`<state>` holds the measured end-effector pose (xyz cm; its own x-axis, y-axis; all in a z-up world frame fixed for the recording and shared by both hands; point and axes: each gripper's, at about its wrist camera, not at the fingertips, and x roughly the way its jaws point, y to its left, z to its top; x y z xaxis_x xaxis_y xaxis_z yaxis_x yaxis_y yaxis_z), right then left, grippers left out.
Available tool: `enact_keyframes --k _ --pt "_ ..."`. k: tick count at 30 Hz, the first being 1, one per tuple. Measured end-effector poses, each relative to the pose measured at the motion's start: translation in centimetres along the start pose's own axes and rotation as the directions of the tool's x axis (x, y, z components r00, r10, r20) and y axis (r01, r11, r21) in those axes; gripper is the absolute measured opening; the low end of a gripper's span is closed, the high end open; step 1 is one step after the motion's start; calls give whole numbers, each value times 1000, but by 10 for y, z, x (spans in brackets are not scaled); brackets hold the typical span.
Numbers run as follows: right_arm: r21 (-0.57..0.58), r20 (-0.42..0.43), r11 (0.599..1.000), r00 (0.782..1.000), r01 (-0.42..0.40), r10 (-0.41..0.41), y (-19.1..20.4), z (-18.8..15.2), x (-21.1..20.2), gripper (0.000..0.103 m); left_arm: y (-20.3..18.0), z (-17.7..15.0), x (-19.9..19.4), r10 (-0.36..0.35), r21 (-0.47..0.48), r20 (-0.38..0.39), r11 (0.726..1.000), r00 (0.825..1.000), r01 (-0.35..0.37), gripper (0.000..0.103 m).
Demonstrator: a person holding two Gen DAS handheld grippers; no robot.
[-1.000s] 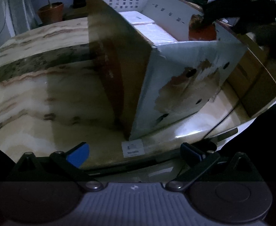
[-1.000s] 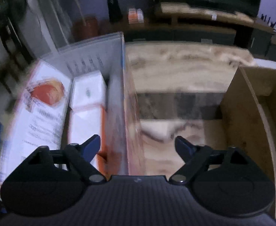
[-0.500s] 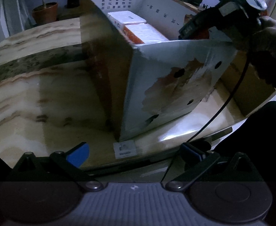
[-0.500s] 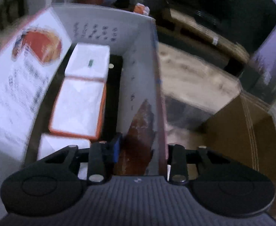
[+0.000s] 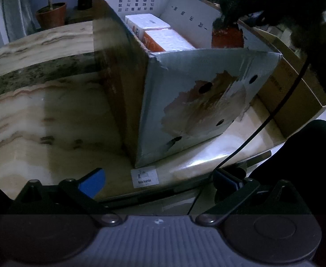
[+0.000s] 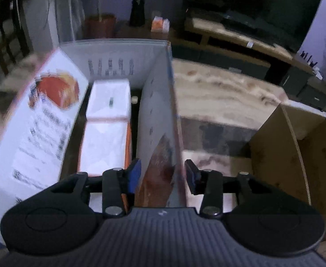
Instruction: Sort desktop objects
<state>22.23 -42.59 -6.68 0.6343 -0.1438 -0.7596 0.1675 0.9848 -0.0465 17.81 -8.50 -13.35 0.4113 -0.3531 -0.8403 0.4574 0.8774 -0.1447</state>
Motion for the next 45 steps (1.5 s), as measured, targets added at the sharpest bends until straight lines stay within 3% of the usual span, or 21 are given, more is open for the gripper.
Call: enact_keyframes --k 5,6,7,9,12,15,16,21,26,32,36,39,42,45 --pt "74 80 996 996 -53 47 -14 8 -34 52 0 0 1 2 0 -1 1000 1000 -2 102" --pt "55 62 998 998 -31 27 -13 7 -32 55 0 0 1 2 0 -1 1000 1000 -2 102" --pt "32 28 999 1000 -9 8 -11 7 -26 65 -1 0 1 2 2 -1 1000 1000 -2 102" --pt "4 -39 1000 999 14 -13 -10 5 -12 67 -1 -1 1 4 7 0 1000 1000 -4 102" --pt "39 -133 999 991 -28 33 -16 -7 10 66 -1 -2 1 7 9 1 1000 1000 -7 102" --pt "-38 -129 999 992 0 -5 -9 -18 17 50 -1 -2 1 10 9 1 1000 1000 -10 102" --pt "-64 -116 998 993 -5 -2 -4 -20 15 37 -1 -2 1 9 9 2 1000 1000 -9 102" --pt "-254 -63 961 990 107 -127 26 -30 12 41 -1 -2 2 8 14 3 1000 1000 -8 102" --pt "-308 -47 942 986 135 -157 32 -36 10 42 1 -2 3 16 9 0 1000 1000 -16 102" --pt "-89 -85 996 996 29 -37 17 -26 4 44 6 -1 3 27 -19 -4 999 1000 -27 102" --pt "33 -86 999 996 -32 35 8 -28 -2 44 5 0 2 31 -20 -5 999 1000 -31 102" --pt "61 -74 997 996 -49 54 8 -33 -6 45 4 -1 3 34 -12 -6 999 999 -34 102" --pt "142 9 986 996 -91 91 -1 -36 -20 46 5 -2 3 38 -10 -9 999 999 -38 102" --pt "294 162 933 973 -209 167 -31 -40 -45 49 4 -2 4 40 -7 -12 999 999 -40 102"
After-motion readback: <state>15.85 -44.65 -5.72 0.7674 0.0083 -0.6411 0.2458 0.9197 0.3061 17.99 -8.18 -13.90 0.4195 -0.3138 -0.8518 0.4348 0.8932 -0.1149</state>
